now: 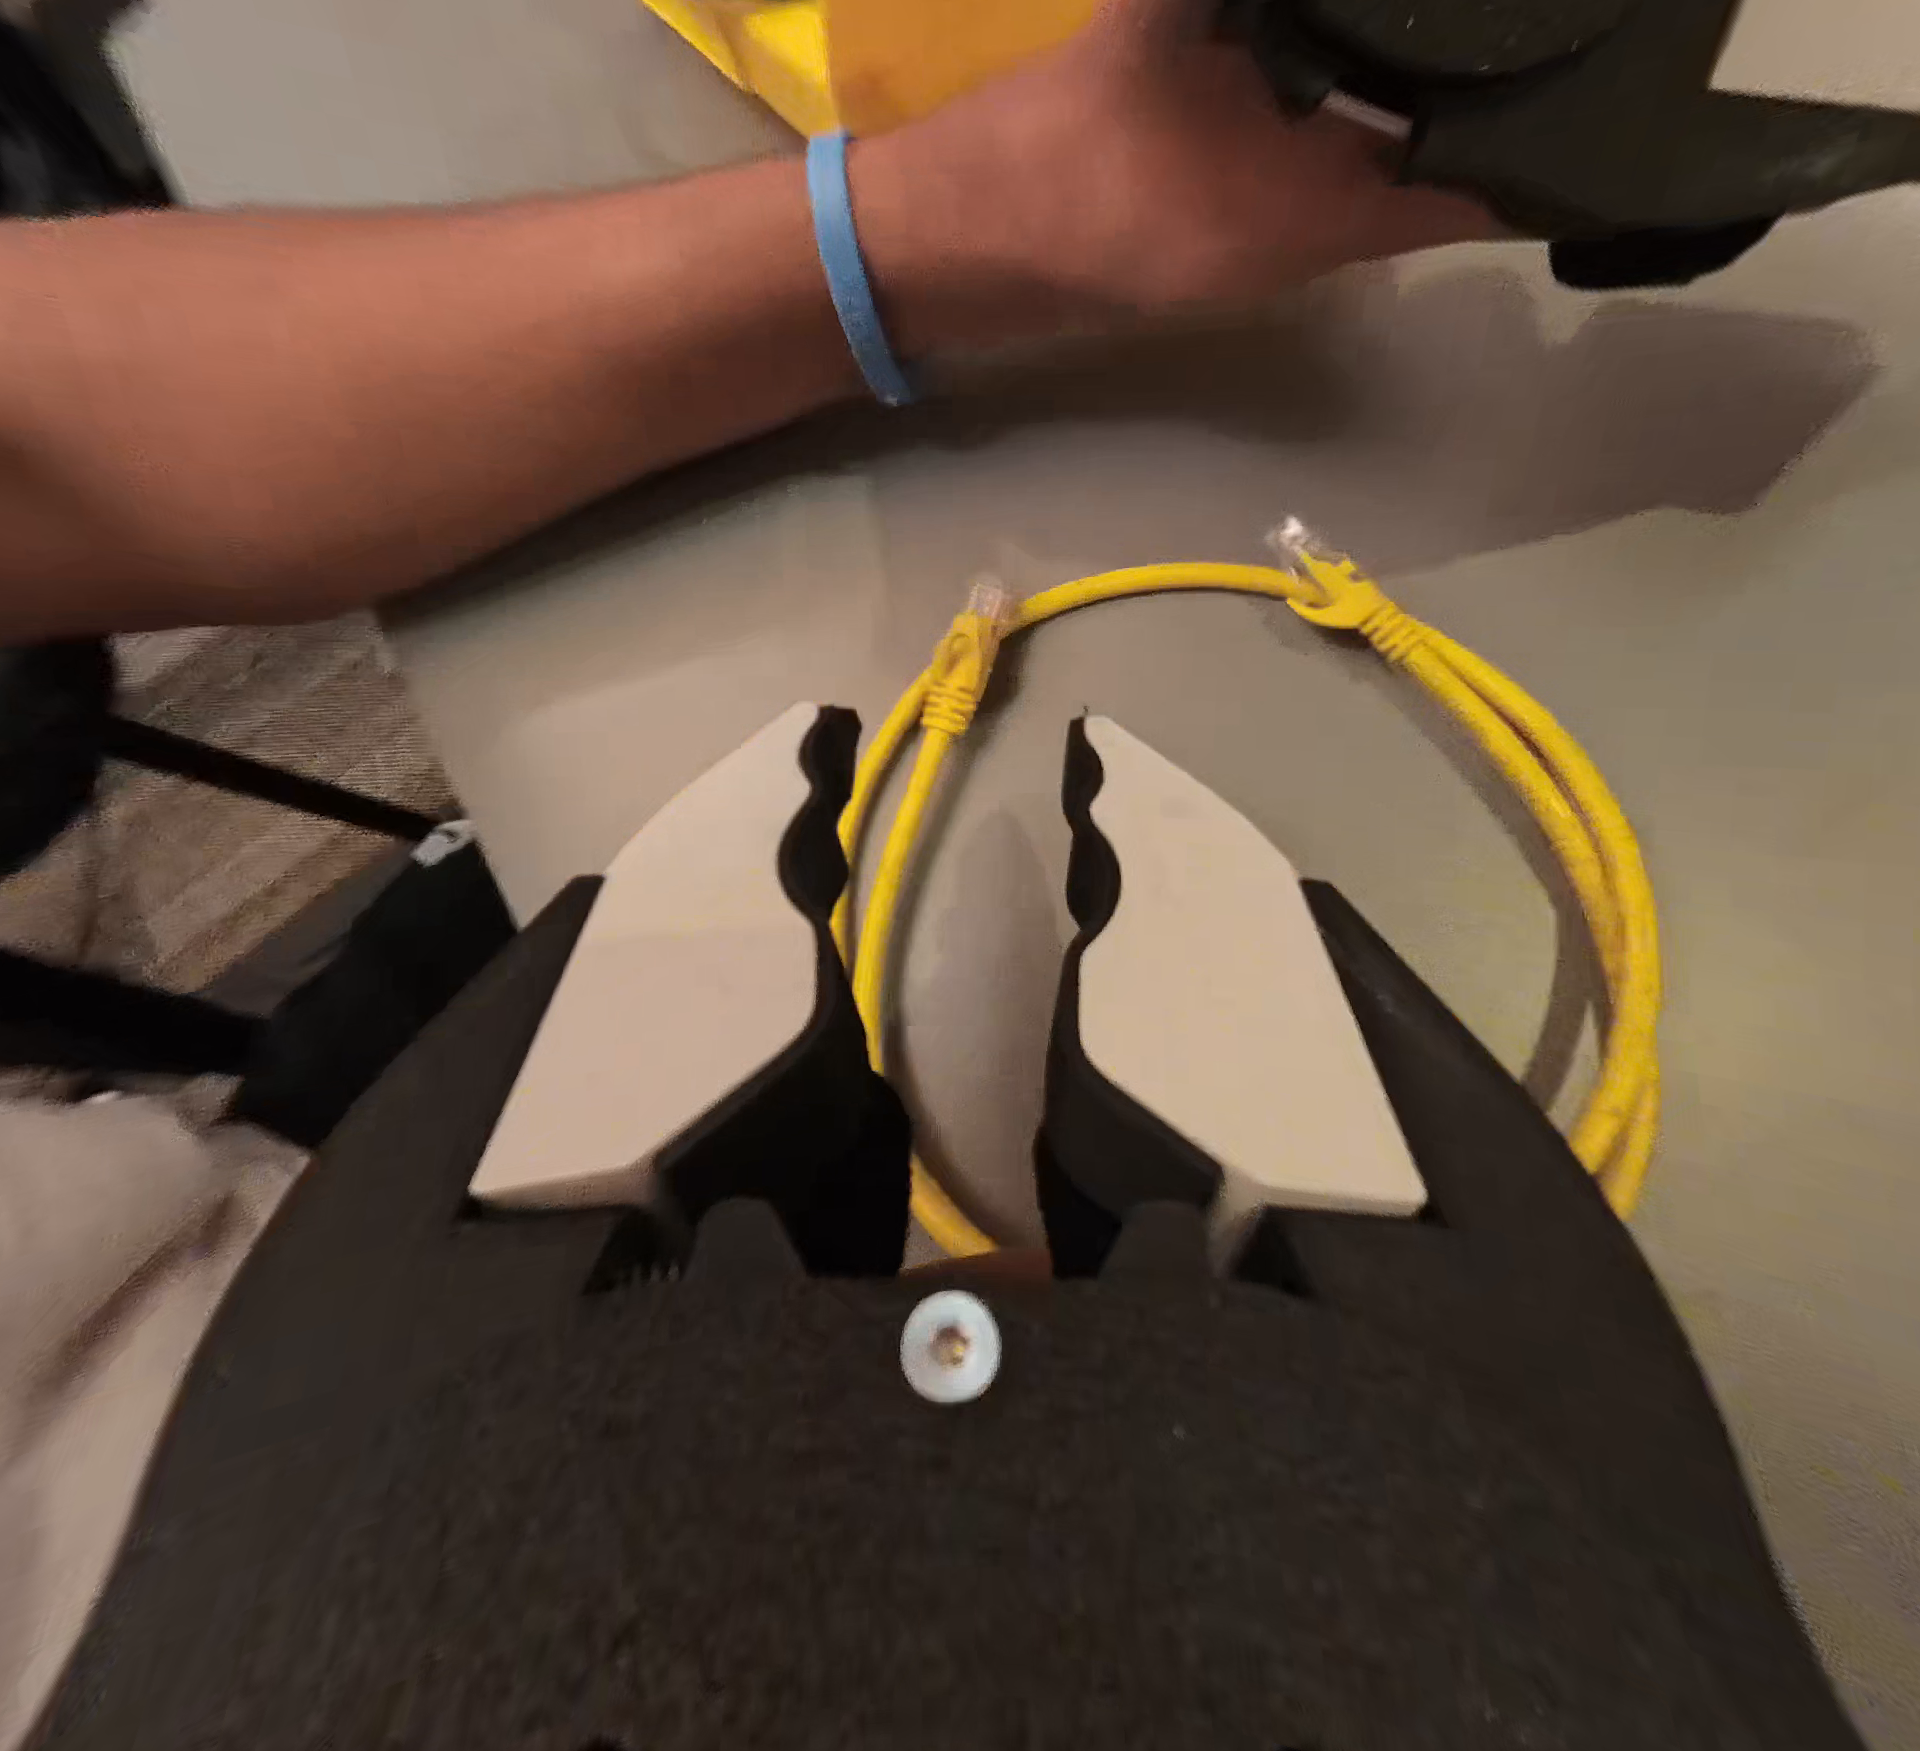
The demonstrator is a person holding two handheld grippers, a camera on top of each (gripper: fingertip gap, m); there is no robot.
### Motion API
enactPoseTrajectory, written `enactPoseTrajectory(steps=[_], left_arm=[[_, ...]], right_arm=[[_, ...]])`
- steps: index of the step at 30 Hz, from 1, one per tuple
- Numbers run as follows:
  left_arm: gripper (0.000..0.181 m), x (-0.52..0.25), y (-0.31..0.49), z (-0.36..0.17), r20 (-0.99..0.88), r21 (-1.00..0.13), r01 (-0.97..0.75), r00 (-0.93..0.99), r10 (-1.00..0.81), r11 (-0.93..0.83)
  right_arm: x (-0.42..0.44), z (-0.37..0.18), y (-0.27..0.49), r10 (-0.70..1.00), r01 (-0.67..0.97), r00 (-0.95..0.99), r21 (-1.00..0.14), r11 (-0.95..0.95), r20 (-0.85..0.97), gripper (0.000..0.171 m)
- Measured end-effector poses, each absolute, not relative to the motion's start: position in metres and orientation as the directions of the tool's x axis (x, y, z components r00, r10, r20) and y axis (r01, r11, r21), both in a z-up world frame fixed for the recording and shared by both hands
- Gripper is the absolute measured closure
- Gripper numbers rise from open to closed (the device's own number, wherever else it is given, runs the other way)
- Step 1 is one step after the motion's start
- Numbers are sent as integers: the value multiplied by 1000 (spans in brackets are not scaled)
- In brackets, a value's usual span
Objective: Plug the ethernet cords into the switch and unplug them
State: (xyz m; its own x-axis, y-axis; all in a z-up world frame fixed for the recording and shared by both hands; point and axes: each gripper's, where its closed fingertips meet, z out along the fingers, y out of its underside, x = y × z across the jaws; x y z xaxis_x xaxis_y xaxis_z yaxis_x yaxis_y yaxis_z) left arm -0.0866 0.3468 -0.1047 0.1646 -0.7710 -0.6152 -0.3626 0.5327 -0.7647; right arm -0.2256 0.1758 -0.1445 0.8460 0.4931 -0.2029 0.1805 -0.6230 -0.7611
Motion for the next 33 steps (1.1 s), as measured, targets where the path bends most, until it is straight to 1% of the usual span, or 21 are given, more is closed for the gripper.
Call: enactPoseTrajectory(steps=[3, 7, 9, 10, 14, 18, 23, 25, 28, 33], left_arm=[[157, -88, 341, -107, -589, -783, -337, 130, -798, 523], [157, -93, 333, -113, -579, -785, -333, 99, -809, 522], [157, -93, 329, -111, -581, -786, -322, 97, -808, 527], [157, -92, 329, -110, -579, -789, -316, 98, -809, 527], [157, -94, 330, -116, -600, -770, -333, 89, -795, 544], [157, -94, 326, -114, -640, -740, -327, 77, -764, 587], [156, -96, 317, -104, -745, -645, -332, 72, -664, 688], [157, -96, 312, -99, -783, -603, -333, 72, -618, 725], [156, -95, 305, -93, -841, -526, -359, 85, -534, 771], [156, -92, 297, -96, -924, -357, -440, 38, -380, 824]], right_arm=[[-237, -165, 178, 465, 241, 878, -735, -633, -112, 138], [-243, -185, 178, 441, 263, 892, -685, -680, -96, 143], [-242, -193, 177, 442, 286, 894, -667, -688, -72, 153], [-243, -194, 177, 445, 287, 893, -675, -680, -68, 162], [-239, -184, 175, 478, 303, 876, -705, -642, -59, 165], [-216, -156, 168, 505, 305, 861, -726, -616, -66, 165], [-152, -103, 174, 432, 293, 902, -731, -616, -2, 165], [-125, -93, 183, 390, 294, 920, -716, -633, 33, 165], [-101, -92, 196, 353, 267, 935, -690, -673, 18, 165], [-89, -105, 212, 316, 246, 949, -642, -726, 6, 165]])
